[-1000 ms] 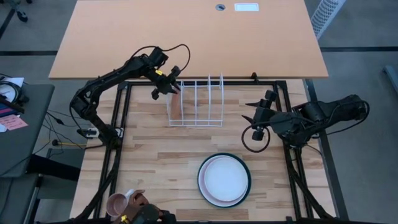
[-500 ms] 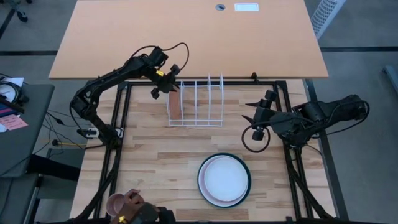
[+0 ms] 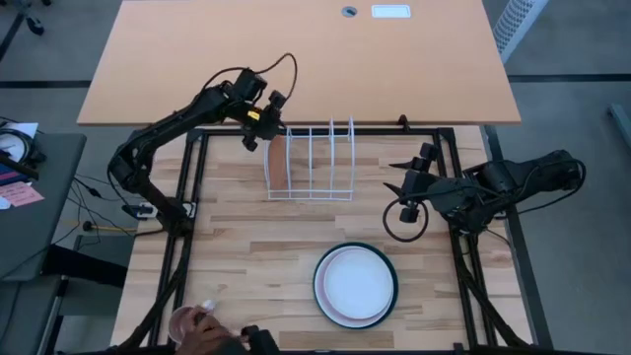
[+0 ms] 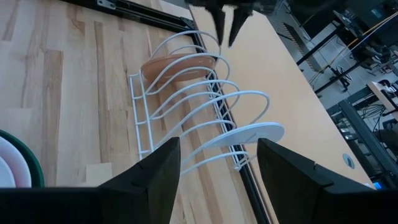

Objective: Sort dishes
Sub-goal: Put the light orange plate in the dish rack

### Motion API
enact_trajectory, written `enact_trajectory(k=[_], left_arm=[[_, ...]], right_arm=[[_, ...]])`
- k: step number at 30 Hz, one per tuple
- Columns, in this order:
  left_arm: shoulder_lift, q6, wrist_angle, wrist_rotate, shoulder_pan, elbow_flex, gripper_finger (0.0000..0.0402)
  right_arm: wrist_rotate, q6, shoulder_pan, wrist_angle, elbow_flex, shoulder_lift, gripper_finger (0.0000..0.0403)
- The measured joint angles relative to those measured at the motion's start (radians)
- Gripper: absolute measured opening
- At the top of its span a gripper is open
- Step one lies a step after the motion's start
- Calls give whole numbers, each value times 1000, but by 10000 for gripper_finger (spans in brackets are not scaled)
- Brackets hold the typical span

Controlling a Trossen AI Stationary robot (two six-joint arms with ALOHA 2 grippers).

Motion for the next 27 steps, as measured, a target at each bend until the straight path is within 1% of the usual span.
enact_trajectory(k=[3, 5, 7, 8, 9, 10, 11, 12, 13, 15, 19, 21, 23, 27], left_arm=[[-41, -143, 2, -96, -36, 30, 81], [-76, -282, 8, -107, -54, 40, 77], [-114, -496, 22, -125, -74, 41, 72], [-133, -635, 23, -148, -85, 41, 69], [-154, -800, 28, -176, -95, 41, 67], [-174, -923, 26, -224, -103, 41, 65], [-192, -1023, 1, -268, -110, 42, 63], [-211, -1087, -45, -296, -116, 42, 61], [-233, -1123, -100, -316, -120, 40, 59], [-279, -1196, -154, -354, -130, 14, 56], [-379, -1435, -174, -420, -133, -64, 51], [-440, -1503, -163, -452, -126, -136, 48], [-497, -1533, -123, -474, -120, -228, 44], [-568, -1621, -26, -472, -81, -436, 34]], right_arm=[[0, 0, 0, -8, 0, 0, 217], [0, 0, 0, -10, 0, 0, 217], [0, 0, 0, -12, 0, 0, 217], [0, 0, 0, -12, 0, 0, 217], [0, 0, 0, -12, 0, 0, 217], [0, 0, 1, -13, 0, 0, 217], [0, 0, 3, -15, 0, 0, 217], [0, 1, 5, -17, 0, 0, 217], [0, 1, 7, -19, 0, 0, 217], [0, 1, 10, -22, 0, 0, 217], [0, 1, 10, -22, 0, 0, 217], [0, 1, 10, -22, 0, 0, 217], [0, 1, 10, -22, 0, 0, 217], [0, 1, 10, -19, 0, 0, 217]])
